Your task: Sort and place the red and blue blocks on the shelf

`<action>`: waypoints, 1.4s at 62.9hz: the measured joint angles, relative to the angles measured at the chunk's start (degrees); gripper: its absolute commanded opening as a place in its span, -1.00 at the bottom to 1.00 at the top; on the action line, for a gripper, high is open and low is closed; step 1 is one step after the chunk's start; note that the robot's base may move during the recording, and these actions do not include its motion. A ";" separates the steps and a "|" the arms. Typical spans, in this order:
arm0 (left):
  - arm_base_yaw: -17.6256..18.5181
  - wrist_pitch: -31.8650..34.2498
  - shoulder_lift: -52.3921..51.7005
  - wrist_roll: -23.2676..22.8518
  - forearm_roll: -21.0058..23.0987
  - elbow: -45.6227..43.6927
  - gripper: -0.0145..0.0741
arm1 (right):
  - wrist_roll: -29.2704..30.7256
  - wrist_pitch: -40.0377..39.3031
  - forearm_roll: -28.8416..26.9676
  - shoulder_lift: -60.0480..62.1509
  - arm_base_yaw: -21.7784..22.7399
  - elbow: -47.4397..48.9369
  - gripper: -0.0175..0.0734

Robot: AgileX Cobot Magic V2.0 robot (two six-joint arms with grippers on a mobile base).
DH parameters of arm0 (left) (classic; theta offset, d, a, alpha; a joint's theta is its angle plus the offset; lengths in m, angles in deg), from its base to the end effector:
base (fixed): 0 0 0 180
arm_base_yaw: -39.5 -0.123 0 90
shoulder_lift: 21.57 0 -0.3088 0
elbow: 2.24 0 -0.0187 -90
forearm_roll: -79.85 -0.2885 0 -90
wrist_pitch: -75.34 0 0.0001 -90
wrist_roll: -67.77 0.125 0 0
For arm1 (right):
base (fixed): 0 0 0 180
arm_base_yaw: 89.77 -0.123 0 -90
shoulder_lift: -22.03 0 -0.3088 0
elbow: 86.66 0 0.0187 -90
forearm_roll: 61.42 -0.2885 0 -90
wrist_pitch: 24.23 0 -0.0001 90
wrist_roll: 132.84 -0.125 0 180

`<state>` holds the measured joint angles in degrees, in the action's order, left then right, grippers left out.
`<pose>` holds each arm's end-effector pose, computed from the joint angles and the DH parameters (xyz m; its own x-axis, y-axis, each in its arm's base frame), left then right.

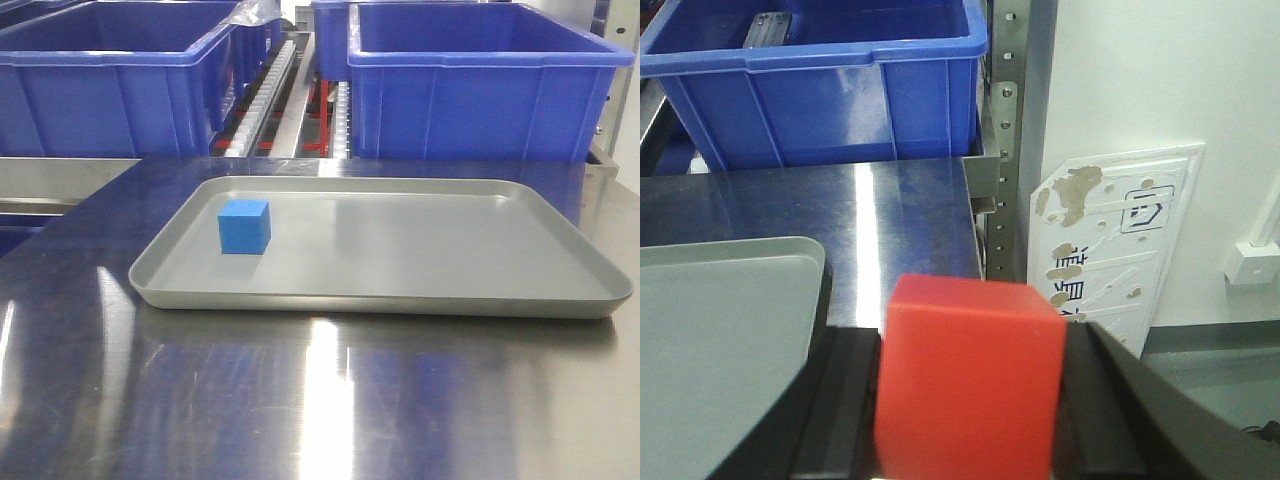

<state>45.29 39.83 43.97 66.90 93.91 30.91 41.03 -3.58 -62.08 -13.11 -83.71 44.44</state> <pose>0.2470 -0.0428 0.2939 -0.7107 -0.1415 -0.6891 0.0506 0.9668 -0.2506 0.1526 -0.0157 0.3175 -0.2385 0.1435 -0.9605 0.1306 0.9848 0.1147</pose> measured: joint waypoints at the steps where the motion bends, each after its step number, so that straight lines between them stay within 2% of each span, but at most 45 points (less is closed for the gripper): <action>1: 0.00 0.00 0.14 0.26 0.00 0.00 0.15 | 0.00 0.00 0.00 0.00 0.00 0.00 -0.49; 6: 0.00 0.00 0.87 0.86 -0.09 0.00 0.57 | 0.00 0.00 0.00 0.00 0.00 0.00 -0.49; 11: 0.00 0.00 2.01 1.20 0.31 0.00 0.73 | 0.00 0.00 0.00 0.00 0.00 0.00 -0.49; 22: 0.61 -1.24 6.13 1.20 2.22 -2.32 0.65 | 0.00 0.00 0.00 0.00 0.00 0.00 -0.49; 30: 3.92 -2.35 9.98 1.28 2.25 -6.90 0.64 | 0.00 0.00 0.00 0.00 0.00 0.00 -0.49; 36: 8.02 -2.78 13.98 0.86 1.96 -11.30 0.64 | 0.00 0.00 0.00 0.00 0.00 0.00 -0.49; 49: 15.99 -5.16 24.18 -6.74 -6.01 -20.71 0.64 | 0.00 0.00 0.00 0.00 0.00 -0.04 -0.49; 57: 20.47 -7.29 30.87 -8.88 -10.14 -25.98 0.64 | 0.00 0.00 0.00 0.00 0.00 -0.04 -0.49; 63: 23.01 -7.81 34.79 -9.82 -11.10 -29.09 0.64 | 0.00 0.00 0.00 0.00 0.00 -0.14 -0.49; 73: 25.60 -8.12 39.14 -10.26 -11.27 -32.68 0.64 | 0.00 0.00 0.00 0.00 0.00 -0.14 -0.49; 88: 26.75 -8.26 42.98 -11.95 -12.57 -35.58 0.64 | 0.00 0.00 0.00 0.00 0.00 -0.14 -0.49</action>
<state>72.04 31.57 86.95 54.95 81.35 -4.68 41.03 -3.58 -62.08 -13.11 -83.71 44.30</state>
